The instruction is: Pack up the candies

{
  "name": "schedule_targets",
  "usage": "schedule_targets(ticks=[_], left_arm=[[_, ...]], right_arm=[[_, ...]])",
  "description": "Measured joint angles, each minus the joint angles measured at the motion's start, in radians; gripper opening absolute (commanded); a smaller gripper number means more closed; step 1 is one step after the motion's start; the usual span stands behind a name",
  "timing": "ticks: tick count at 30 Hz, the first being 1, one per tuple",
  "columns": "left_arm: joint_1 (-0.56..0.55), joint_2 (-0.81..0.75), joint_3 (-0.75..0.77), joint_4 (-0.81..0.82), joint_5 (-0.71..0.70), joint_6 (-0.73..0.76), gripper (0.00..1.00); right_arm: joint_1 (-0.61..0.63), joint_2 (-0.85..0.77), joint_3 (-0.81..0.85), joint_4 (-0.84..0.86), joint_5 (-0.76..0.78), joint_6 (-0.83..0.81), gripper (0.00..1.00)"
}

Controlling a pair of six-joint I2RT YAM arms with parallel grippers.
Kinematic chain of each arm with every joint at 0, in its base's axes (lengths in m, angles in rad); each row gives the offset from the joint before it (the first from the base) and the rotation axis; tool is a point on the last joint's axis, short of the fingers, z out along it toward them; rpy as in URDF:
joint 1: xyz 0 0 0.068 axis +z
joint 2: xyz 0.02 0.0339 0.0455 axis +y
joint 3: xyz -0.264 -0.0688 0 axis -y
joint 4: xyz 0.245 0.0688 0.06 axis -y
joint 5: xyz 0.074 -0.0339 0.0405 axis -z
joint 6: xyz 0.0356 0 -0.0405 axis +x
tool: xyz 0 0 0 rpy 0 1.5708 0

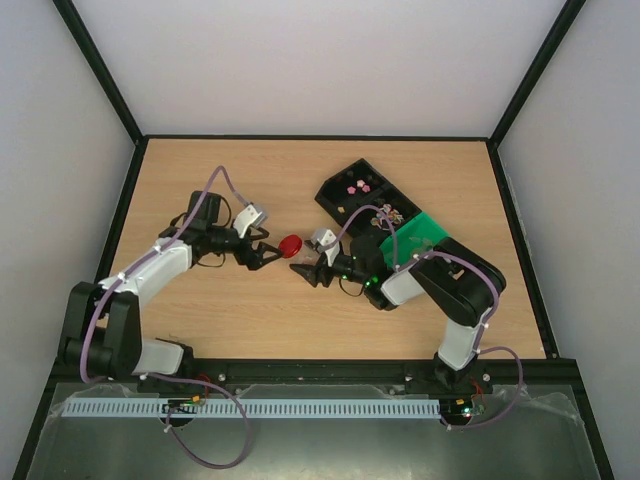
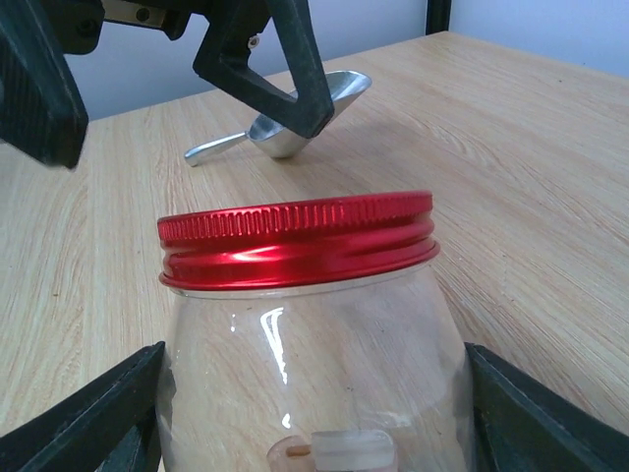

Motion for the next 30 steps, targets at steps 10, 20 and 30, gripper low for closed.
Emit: schedule_targets(ticks=[10,20,30], left_arm=[[-0.087,0.002,-0.008,0.119,-0.045,-0.243,0.91],[-0.148,0.064,0.025,0.129,-0.113,-0.303,0.70],[-0.159,0.063,0.037,0.098,-0.094,-0.243,0.44]], right_arm=[[-0.003,0.025,-0.008,0.062,-0.029,0.037,0.02],[-0.003,0.025,-0.012,0.070,-0.030,0.059,0.01],[-0.003,0.025,-0.024,0.088,-0.034,0.062,0.01]])
